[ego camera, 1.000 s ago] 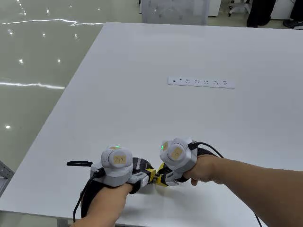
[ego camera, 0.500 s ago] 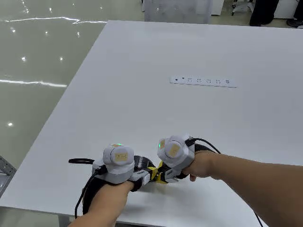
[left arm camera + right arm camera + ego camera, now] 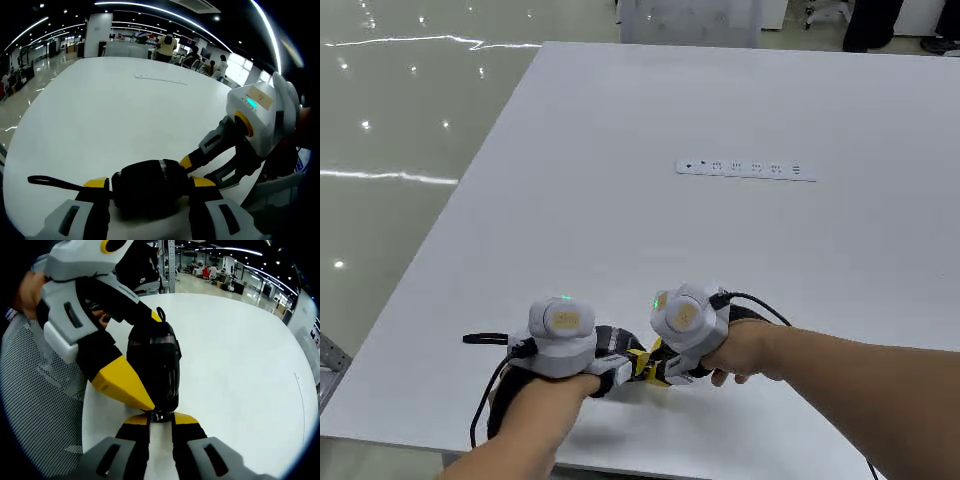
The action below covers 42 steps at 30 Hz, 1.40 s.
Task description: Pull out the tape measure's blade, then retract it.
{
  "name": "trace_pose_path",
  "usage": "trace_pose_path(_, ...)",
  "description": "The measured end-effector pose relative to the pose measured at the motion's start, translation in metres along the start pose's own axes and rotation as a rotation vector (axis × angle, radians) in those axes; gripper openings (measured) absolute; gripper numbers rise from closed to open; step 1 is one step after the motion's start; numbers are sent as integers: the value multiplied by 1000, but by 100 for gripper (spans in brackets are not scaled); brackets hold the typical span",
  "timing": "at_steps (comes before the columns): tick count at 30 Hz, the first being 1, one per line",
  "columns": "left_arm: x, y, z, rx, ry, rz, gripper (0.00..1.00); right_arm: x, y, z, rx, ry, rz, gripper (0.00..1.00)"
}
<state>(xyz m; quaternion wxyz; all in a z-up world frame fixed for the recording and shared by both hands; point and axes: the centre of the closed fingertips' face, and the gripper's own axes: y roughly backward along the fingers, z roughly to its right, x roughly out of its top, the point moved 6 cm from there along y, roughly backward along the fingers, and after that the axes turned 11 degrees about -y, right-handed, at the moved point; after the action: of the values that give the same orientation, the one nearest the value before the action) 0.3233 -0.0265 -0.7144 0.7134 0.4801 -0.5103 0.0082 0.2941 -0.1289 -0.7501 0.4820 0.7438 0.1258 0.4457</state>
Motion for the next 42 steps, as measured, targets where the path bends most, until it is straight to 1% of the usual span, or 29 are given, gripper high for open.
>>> trace_pose_path(1,2,1,-4,25,-19,28,76,0,0,-1,-4,3,1,15)
trace_pose_path(2,2,1,-6,17,1,25,86,-1,0,-2,-13,15,4,16)
trace_pose_path(3,2,1,-8,1,20,14,93,-2,1,-2,-19,24,3,18)
trace_pose_path(5,-4,3,-8,-71,80,-54,96,-4,3,-1,-35,18,8,27)
trace_pose_path(6,-2,2,-12,-66,58,-27,99,-6,4,0,-39,8,9,31)
trace_pose_path(7,2,4,-16,-69,-24,15,100,-10,7,0,-39,-5,6,32)
trace_pose_path(8,6,6,-18,-66,-70,54,100,-13,10,0,-46,-16,1,34)
trace_pose_path(9,9,7,-20,-68,-81,80,100,-16,12,1,-56,-27,-2,35)
trace_pose_path(10,6,8,-21,-91,-49,53,100,-20,16,3,-62,-45,2,38)
trace_pose_path(11,6,8,-20,-124,-21,46,100,-23,19,3,-65,-69,9,43)
trace_pose_path(12,9,10,-19,-154,6,76,100,-27,23,4,-71,-98,21,48)
trace_pose_path(14,10,12,-22,-173,-18,84,100,-32,31,7,-91,-123,42,61)
trace_pose_path(15,12,13,-19,-211,-47,116,100,-37,37,8,-101,-141,54,64)
trace_pose_path(16,14,15,-18,-230,-69,139,100,-40,42,9,-110,-156,65,64)
trace_pose_path(18,15,20,-19,-234,-122,179,100,-46,54,9,-117,-185,105,62)
trace_pose_path(19,14,23,-21,-236,-161,189,100,-51,62,9,-117,-187,124,62)
trace_pose_path(20,13,25,-24,-220,-189,187,100,-54,69,9,-126,-185,136,63)
trace_pose_path(22,9,28,-27,-241,-147,181,100,-61,84,11,-160,-199,185,64)
trace_pose_path(24,5,32,-33,-241,-149,183,100,-69,96,11,-171,-219,209,65)
trace_pose_path(25,5,37,-31,-259,-144,209,100,-75,104,11,-183,-226,221,66)
trace_pose_path(29,-1,44,-40,-251,-151,204,100,-93,125,8,-223,-250,257,70)
trace_pose_path(30,-9,45,-46,-218,-180,142,100,-98,132,5,-226,-269,272,71)
trace_pose_path(31,-10,46,-48,-206,-190,130,100,-102,136,4,-233,-275,280,71)
trace_pose_path(32,-9,47,-51,-198,-187,153,100,-108,141,3,-245,-276,288,72)
trace_pose_path(33,-10,48,-53,-183,-187,156,100,-112,144,3,-254,-281,293,72)
trace_pose_path(34,-12,48,-57,-157,-191,132,100,-116,148,2,-262,-288,296,72)
trace_pose_path(35,-15,50,-59,-154,-222,98,100,-122,153,1,-279,-301,305,73)
trace_pose_path(38,-14,55,-57,-176,-217,125,100,-132,167,1,-321,-328,351,76)
trace_pose_path(42,-9,60,-52,-225,-189,167,100,-147,183,0,-353,-352,363,81)
